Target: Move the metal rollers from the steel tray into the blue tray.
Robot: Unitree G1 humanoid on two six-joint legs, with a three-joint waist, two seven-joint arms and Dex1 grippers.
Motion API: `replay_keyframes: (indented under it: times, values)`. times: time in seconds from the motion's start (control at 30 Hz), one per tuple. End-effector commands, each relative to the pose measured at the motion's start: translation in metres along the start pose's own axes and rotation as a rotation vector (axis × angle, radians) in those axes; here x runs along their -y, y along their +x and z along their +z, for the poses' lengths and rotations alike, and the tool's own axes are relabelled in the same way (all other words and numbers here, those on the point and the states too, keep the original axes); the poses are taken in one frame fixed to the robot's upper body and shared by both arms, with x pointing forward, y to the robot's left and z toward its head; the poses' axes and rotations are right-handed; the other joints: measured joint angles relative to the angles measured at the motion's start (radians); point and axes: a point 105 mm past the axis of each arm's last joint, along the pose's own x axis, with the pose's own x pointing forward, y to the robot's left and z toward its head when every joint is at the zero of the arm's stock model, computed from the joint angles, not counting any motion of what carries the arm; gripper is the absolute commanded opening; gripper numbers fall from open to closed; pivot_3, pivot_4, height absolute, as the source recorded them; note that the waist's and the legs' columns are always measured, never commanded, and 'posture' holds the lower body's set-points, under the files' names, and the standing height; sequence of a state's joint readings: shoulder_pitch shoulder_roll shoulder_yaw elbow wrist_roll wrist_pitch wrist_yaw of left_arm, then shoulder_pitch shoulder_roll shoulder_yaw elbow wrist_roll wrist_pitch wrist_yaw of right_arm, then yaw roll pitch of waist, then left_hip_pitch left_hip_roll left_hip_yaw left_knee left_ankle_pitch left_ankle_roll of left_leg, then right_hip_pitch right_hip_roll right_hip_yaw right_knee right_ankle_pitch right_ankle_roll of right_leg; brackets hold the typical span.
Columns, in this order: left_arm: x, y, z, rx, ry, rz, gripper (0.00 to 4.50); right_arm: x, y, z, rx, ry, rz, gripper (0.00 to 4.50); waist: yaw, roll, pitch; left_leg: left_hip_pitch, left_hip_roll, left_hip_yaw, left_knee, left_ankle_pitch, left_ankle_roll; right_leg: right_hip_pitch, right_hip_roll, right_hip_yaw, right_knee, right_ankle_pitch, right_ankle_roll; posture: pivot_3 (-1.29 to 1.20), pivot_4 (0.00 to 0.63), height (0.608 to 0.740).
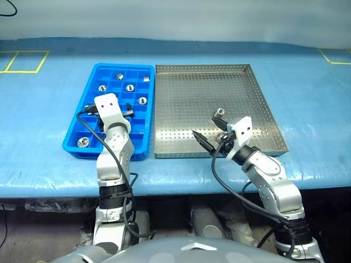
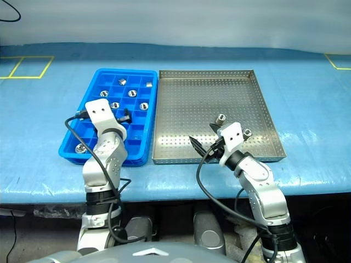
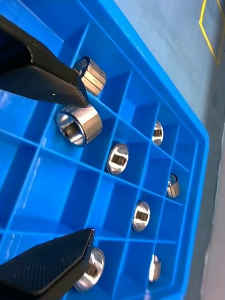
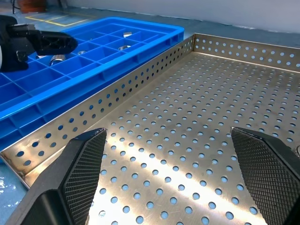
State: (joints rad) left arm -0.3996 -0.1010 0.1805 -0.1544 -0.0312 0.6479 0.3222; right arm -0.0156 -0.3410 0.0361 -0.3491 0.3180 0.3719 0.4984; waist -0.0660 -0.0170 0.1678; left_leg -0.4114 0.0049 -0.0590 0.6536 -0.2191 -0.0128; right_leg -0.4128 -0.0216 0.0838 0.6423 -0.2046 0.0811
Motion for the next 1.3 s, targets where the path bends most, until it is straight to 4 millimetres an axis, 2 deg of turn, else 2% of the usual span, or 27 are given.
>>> replay_keyframes:
  times: [0.03,0.2,0.3,0.57,0.67,0.73,0.9,1.0,1.13,1.3]
  values:
    - [-0.001,0.006,0.016,0.051,-0.026,-0.012,4.49,-0.002,0.001,0.011,0.046,-0.024,0.008,4.50,-0.002,0.000,0.000,0.000,0.000,0.000,0.000,0.000,0.000,0.000,0.000,0.000,0.000,0.000,0.000,-0.06,0.150,0.740]
    - [0.001,0.013,0.025,0.091,0.000,-0.050,4.49,-0.005,0.003,0.012,0.056,-0.018,0.013,4.50,0.000,0.000,0.000,0.000,0.000,0.000,-0.001,0.000,0.000,0.000,0.000,0.000,0.000,0.000,0.000,-0.05,0.150,0.740]
    - [-0.002,0.021,0.018,0.016,0.067,-0.028,4.49,-0.006,0.004,0.012,0.058,-0.015,0.018,4.50,0.003,0.000,0.000,0.000,0.000,0.000,0.000,0.000,0.000,0.000,0.000,0.000,0.000,0.000,0.000,-0.05,0.150,0.740]
    - [0.006,0.030,0.049,0.135,0.432,-0.323,4.49,-0.008,0.007,0.011,0.060,-0.011,0.026,4.50,-0.001,0.000,0.000,0.000,0.000,0.000,-0.002,0.000,0.000,-0.001,0.000,-0.001,0.001,0.000,-0.001,-0.04,0.150,0.740]
    - [-0.008,0.035,0.059,0.112,0.461,-0.365,4.49,-0.009,0.007,0.009,0.058,-0.008,0.025,4.50,0.000,0.000,0.000,0.000,0.000,-0.001,-0.003,0.000,0.000,-0.001,-0.001,-0.001,0.000,0.000,-0.001,-0.05,0.150,0.740]
    - [-0.022,0.038,0.061,0.074,0.547,-0.381,4.49,-0.010,0.006,0.008,0.057,-0.007,0.023,4.50,-0.002,0.000,0.000,0.000,0.001,-0.001,-0.003,0.000,0.000,-0.002,-0.001,-0.002,0.000,-0.001,-0.001,-0.05,0.150,0.740]
    - [-0.040,0.038,0.050,-0.092,0.624,-0.487,4.49,-0.011,0.006,0.005,0.054,-0.002,0.020,4.50,-0.003,0.001,0.000,0.000,0.001,-0.001,-0.004,0.000,0.000,-0.002,-0.001,-0.003,0.001,-0.001,-0.003,-0.05,0.150,0.740]
    - [-0.047,0.039,0.049,-0.154,0.550,-0.512,4.49,-0.011,0.006,0.003,0.051,-0.001,0.019,4.50,0.001,0.000,0.000,0.000,0.001,-0.001,-0.004,0.000,0.000,-0.002,-0.001,-0.004,0.000,-0.002,-0.003,-0.05,0.150,0.740]
    - [-0.052,0.035,0.045,-0.217,0.545,-0.579,4.49,-0.012,0.007,0.002,0.046,-0.002,0.019,4.50,-0.001,0.000,0.001,0.000,0.001,-0.001,-0.004,0.000,0.000,-0.002,-0.002,-0.005,0.001,-0.002,-0.003,-0.05,0.150,0.740]
    - [-0.067,0.042,0.047,-0.264,0.554,-0.590,4.49,-0.015,0.007,-0.001,0.043,0.000,0.022,4.50,-0.004,0.000,0.001,0.000,0.002,-0.001,-0.004,0.000,0.000,-0.002,-0.001,-0.005,0.002,-0.002,-0.004,-0.07,0.150,0.740]
